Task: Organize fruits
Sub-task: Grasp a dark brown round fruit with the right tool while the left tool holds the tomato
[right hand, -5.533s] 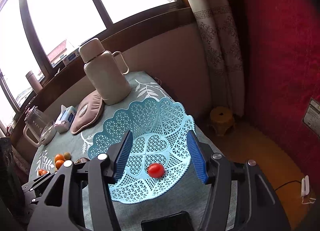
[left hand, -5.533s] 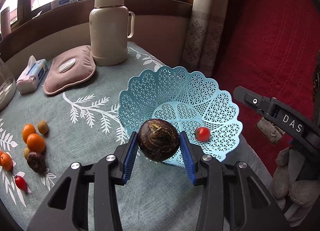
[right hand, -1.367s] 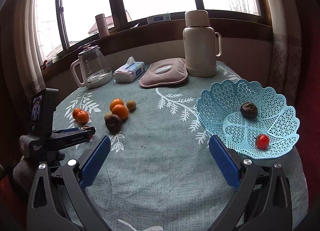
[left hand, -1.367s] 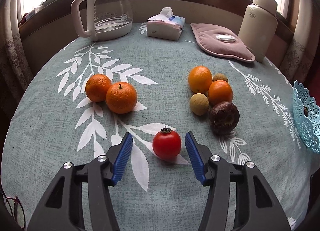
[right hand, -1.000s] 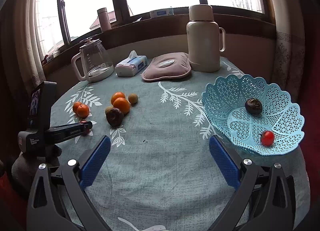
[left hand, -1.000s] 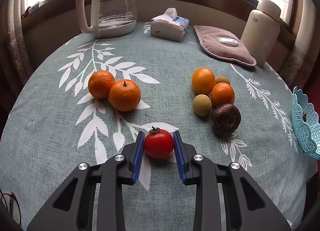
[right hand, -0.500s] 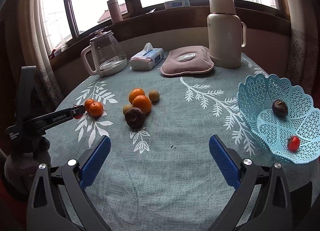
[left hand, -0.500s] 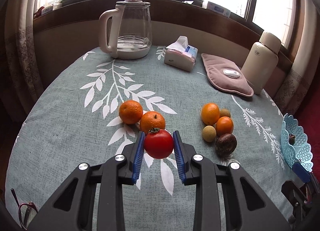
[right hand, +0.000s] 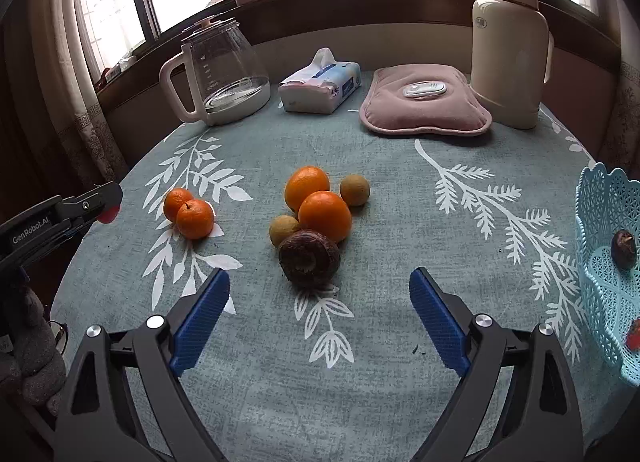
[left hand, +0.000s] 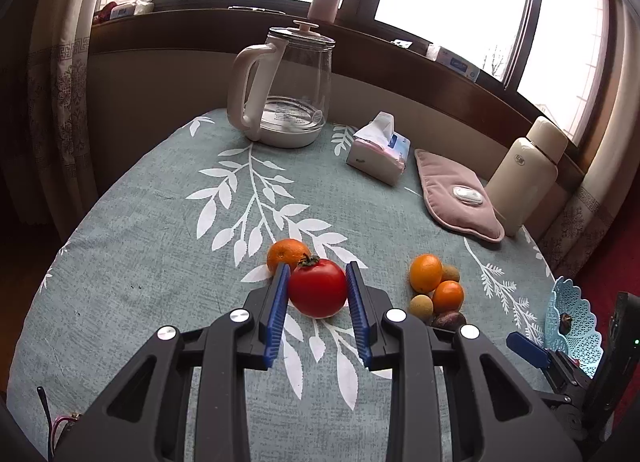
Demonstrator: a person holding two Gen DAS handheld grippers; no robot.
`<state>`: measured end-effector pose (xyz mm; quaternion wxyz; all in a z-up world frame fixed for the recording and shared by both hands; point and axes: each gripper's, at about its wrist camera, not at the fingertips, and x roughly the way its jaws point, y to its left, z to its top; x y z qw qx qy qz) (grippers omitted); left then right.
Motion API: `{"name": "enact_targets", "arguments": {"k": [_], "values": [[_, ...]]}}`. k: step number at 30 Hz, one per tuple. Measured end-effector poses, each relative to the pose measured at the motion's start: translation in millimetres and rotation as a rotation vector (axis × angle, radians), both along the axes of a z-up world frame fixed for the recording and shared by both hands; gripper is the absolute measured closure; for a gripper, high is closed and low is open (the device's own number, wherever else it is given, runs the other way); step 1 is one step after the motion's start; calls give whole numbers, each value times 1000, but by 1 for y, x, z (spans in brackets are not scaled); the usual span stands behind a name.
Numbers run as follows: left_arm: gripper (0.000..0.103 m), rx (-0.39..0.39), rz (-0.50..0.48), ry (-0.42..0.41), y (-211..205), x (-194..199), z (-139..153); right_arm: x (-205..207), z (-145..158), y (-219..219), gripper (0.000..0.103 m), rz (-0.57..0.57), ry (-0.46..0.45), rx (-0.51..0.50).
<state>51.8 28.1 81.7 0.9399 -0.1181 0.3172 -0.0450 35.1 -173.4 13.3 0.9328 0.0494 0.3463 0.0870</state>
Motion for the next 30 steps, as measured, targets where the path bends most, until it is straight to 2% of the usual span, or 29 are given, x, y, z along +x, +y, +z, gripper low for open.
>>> {"name": "enact_targets", "arguments": {"k": [3, 13, 17, 30], "values": [[74, -5, 12, -1, 1, 2, -3, 12, -8, 5, 28, -5, 32, -1], [74, -19, 31, 8, 3, 10, -16, 32, -19, 24, 44, -9, 63, -78], [74, -26, 25, 16, 2, 13, -22, 37, -25, 25, 58, -19, 82, -98], [74, -35, 1, 33, -2, 17, -29, 14, -11, 13, 58, -37, 46, -67]]}}
